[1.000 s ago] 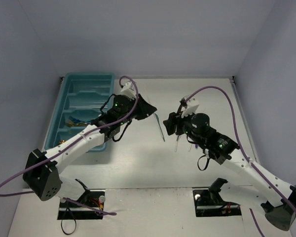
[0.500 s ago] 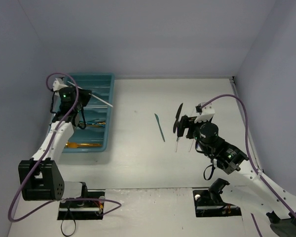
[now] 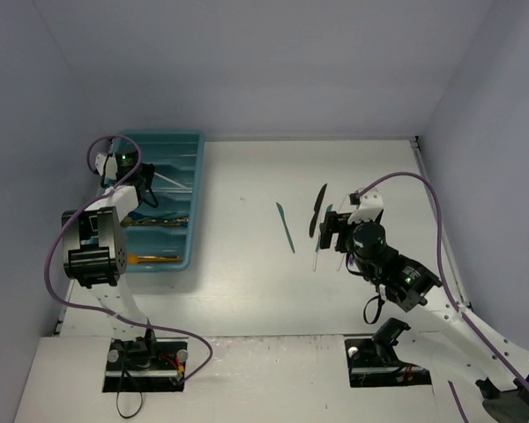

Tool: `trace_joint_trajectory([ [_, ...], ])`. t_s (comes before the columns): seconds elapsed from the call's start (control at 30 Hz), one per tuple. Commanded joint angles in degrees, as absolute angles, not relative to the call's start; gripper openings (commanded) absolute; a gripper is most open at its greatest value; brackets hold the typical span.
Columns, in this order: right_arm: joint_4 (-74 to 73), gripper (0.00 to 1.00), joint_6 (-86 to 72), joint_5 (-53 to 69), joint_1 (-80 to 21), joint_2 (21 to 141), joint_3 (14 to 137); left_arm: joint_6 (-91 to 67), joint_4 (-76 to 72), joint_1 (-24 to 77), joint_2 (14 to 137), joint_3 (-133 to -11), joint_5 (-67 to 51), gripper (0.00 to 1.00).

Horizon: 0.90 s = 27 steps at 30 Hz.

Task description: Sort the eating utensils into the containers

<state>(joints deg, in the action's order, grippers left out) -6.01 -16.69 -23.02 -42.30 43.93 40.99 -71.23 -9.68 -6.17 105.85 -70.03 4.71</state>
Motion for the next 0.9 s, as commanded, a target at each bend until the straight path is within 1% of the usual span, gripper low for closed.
trace_joint_trajectory([
  [0.0, -5.39, 0.75, -17.38, -26.42, -41.92, 43.09, 41.28, -74.53, -14.15, -6.24, 103.48, -72.58, 7.54, 0.30],
  [0.13, -5.88, 0.75, -17.59, -28.36, -41.71, 44.13, 41.36, -73.59, -14.14, -6.24, 101.93, -71.49, 7.32, 0.52],
  [0.2, -6.39, 0.75, -18.35, -29.90, -41.43, 45.44, 41.71, -73.22, -14.08, -6.25, 100.52, -70.99, 6.33, 0.57],
  [0.37, -7.70, 0.74, -21.66, -29.80, -38.75, 50.30, 42.69, -71.48, -14.07, -6.24, 94.35, -67.43, 3.20, 0.61],
  [0.43, -8.04, 0.73, -23.46, -28.95, -37.30, 52.73, 42.71, -67.80, -13.38, -6.09, 90.49, -66.63, 0.49, 0.62],
  [0.5, -8.13, 0.72, -25.51, -26.94, -34.71, 54.30, 42.55, -64.41, -11.26, -5.90, 86.73, -66.61, -2.29, 0.66],
  [0.6, -8.00, 0.70, -27.97, -23.67, -31.54, 57.59, 42.06, -54.57, -2.99, -5.08, 82.77, -68.79, -8.35, 0.67],
  [0.77, -7.93, 0.66, -32.06, -21.92, -31.38, 64.52, 42.49, -36.62, 13.46, -3.37, 74.01, -70.27, -12.98, 0.67],
  [0.87, -7.70, 0.64, -34.23, -20.11, -31.46, 69.08, 42.79, -30.51, 19.52, -3.30, 69.10, -68.52, -15.46, 0.67],
])
